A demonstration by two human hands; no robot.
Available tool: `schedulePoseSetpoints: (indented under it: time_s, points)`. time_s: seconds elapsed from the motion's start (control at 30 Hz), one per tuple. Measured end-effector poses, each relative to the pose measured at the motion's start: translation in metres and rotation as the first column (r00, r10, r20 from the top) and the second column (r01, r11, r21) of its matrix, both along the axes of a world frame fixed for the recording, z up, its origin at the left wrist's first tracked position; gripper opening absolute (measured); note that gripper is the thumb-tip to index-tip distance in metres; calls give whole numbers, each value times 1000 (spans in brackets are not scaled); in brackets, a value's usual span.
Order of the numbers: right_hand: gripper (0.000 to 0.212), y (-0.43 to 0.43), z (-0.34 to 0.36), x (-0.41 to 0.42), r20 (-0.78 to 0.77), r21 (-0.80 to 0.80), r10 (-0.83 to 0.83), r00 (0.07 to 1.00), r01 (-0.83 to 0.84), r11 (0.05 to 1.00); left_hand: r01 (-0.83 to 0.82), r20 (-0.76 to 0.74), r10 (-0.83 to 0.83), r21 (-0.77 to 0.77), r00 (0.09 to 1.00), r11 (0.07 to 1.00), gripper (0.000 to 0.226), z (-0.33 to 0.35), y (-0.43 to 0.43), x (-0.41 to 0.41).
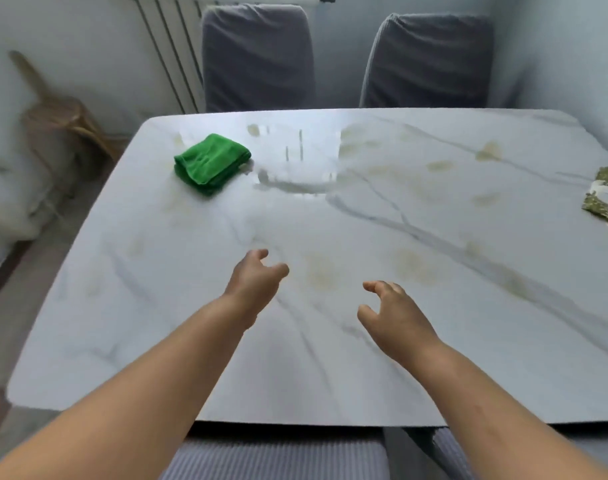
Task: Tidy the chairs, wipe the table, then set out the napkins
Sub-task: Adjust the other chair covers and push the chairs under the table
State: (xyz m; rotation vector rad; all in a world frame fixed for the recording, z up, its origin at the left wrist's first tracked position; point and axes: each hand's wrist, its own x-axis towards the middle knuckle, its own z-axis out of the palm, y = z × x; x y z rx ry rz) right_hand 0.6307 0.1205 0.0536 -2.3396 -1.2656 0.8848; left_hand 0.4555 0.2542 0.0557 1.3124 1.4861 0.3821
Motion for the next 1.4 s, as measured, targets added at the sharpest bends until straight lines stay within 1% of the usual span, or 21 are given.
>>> schedulePoseSetpoints:
  time_s: [0.03,0.1,0.17,0.2,0.3,0.4,0.5,0.57,0.6,0.67,0.73,0.8,0.93,1.0,1.13,1.27,1.33,1.4]
  points:
    - [50,14,-3,-7,-1,-3,12,1000,-12,1000,8,-73,-3,70,997,997,64,-4,23,-4]
    - [49,38,-9,-19,0,2,36,999,-36,999,95,-274,-38,198,961,976,65,-12,68,-11]
    - [49,65,-17,-31,6,5,59,998,-59,998,212,-471,-71,255,879,943,66,-23,115,-19]
    - [48,77,-20,-36,7,6,65,998,-65,998,262,-538,-91,250,838,932,67,-29,136,-22]
    - [48,99,-24,-45,19,27,74,997,-74,997,361,-660,-126,233,741,903,69,-41,184,-27]
    - [47,114,-27,-50,34,43,75,997,-76,996,418,-722,-161,191,673,888,68,-52,218,-26]
    - [46,117,-28,-56,21,51,64,998,-65,997,493,-744,-255,113,617,863,59,-62,237,-25]
    - [45,116,-29,-57,15,52,60,998,-61,997,502,-730,-294,79,618,861,53,-66,246,-26]
    - [45,114,-29,-57,12,48,58,998,-58,997,495,-729,-291,75,620,866,56,-67,249,-28]
    - [44,113,-29,-55,6,32,38,999,-38,999,494,-751,-269,87,603,865,62,-69,253,-29]
    - [44,111,-29,-53,-15,19,12,1000,-12,1000,505,-772,-243,115,587,856,58,-65,248,-28]
    - [42,110,-28,-51,-42,27,-15,999,16,1000,516,-764,-221,166,606,840,53,-61,237,-25]
    - [39,107,-24,-45,-145,37,-94,985,100,994,499,-659,-195,311,726,809,62,-56,192,-15]
    - [37,103,-22,-40,-210,40,-131,969,142,989,484,-615,-199,338,763,807,62,-53,166,-11]
    - [35,94,-21,-31,-290,43,-165,943,185,982,493,-583,-234,335,778,803,57,-49,116,-8]
    - [36,83,-26,-29,-354,43,-192,915,221,974,523,-570,-277,328,774,786,53,-45,60,-4]
    - [40,77,-27,-33,-350,41,-158,923,183,982,556,-578,-318,297,752,776,52,-43,30,0]
    - [43,72,-28,-42,-301,62,-75,951,98,993,574,-592,-347,249,728,780,50,-41,4,-2]
